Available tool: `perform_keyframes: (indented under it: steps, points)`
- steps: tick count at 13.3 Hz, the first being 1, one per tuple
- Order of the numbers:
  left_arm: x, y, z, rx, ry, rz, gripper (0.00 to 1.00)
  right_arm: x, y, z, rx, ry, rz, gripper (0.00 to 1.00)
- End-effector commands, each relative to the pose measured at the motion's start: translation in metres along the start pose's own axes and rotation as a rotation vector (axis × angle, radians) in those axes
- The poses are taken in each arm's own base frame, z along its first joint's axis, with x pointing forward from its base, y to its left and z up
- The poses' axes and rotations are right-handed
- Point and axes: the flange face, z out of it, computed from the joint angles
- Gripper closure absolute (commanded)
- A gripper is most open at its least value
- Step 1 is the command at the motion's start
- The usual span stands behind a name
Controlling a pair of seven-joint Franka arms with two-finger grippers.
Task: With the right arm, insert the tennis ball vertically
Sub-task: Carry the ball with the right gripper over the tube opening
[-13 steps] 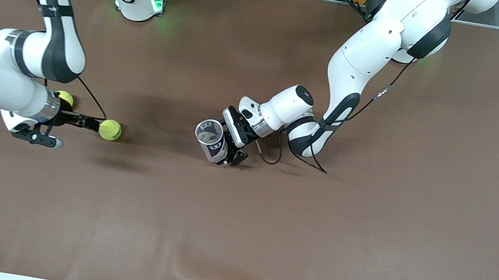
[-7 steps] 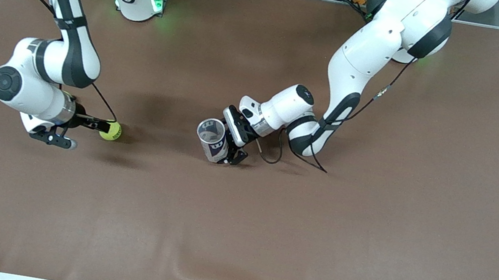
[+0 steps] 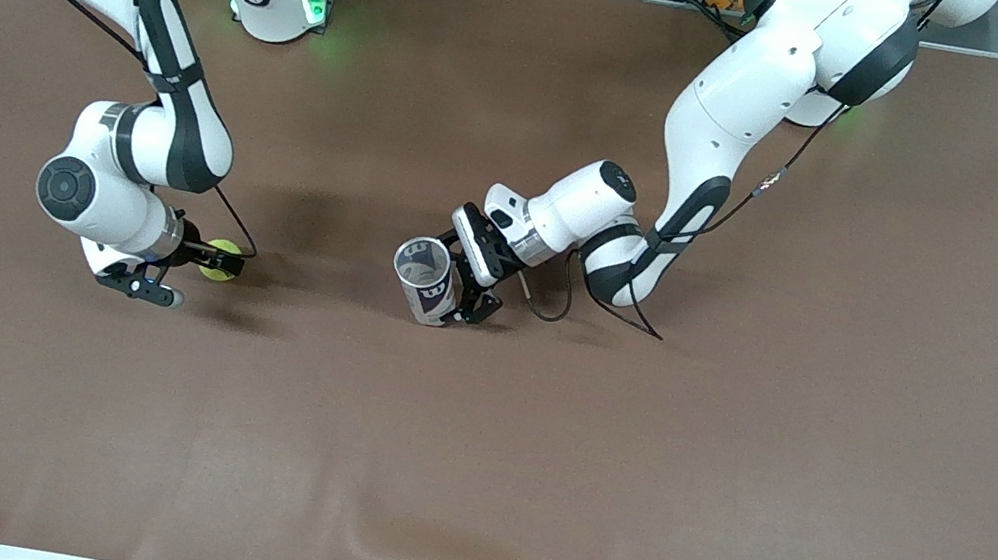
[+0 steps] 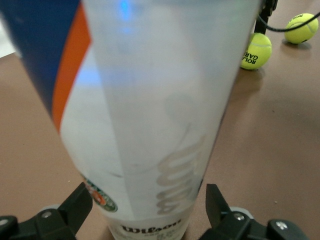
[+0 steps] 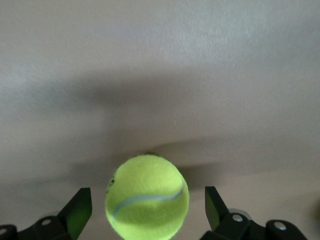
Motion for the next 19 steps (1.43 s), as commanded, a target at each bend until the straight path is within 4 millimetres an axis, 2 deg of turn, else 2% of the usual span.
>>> perform_keyframes:
  steps: [1,2,3,4,6,8,9,10,13,15,16,19]
  points:
    - [0.006,0.002,-0.009,-0.01,0.006,0.015,0.0,-0.009,0.002,0.002,-0.003,0.008,0.013,0.4]
    - [0.005,0.002,-0.009,-0.011,0.005,0.014,0.0,-0.009,0.001,0.001,-0.003,0.005,0.011,0.76]
    - [0.005,0.002,-0.009,-0.01,0.006,0.014,0.0,-0.006,0.0,-0.007,0.0,0.016,0.009,0.96]
    - [0.007,0.002,-0.009,-0.009,0.009,0.014,0.0,0.001,-0.003,-0.019,0.005,0.029,0.011,1.0]
    - [0.008,0.001,-0.009,-0.008,0.012,0.014,0.0,0.018,-0.012,-0.061,0.009,-0.005,0.06,1.0]
    - [0.007,-0.001,-0.009,-0.006,0.011,0.012,0.04,0.031,-0.043,-0.122,0.008,-0.047,0.154,1.0]
    - [0.006,-0.004,-0.01,-0.002,0.01,0.009,0.09,0.033,-0.057,-0.153,0.007,-0.063,0.181,1.0]
    - [0.007,-0.004,-0.01,-0.002,0.011,0.011,0.1,0.033,-0.071,-0.18,0.019,-0.064,0.202,1.0]
    - [0.006,-0.003,-0.01,-0.003,0.009,0.011,0.16,0.027,-0.111,-0.235,0.192,-0.111,0.367,1.0]
    - [0.005,-0.007,-0.011,-0.004,0.008,0.025,0.21,0.014,-0.155,-0.259,0.23,-0.112,0.465,1.0]
    - [0.005,-0.008,-0.012,-0.006,0.008,0.032,0.21,0.003,-0.181,-0.262,0.232,-0.117,0.501,1.0]
    - [0.005,-0.008,-0.012,-0.007,0.009,0.036,0.22,-0.019,-0.233,-0.263,0.246,-0.103,0.561,1.0]
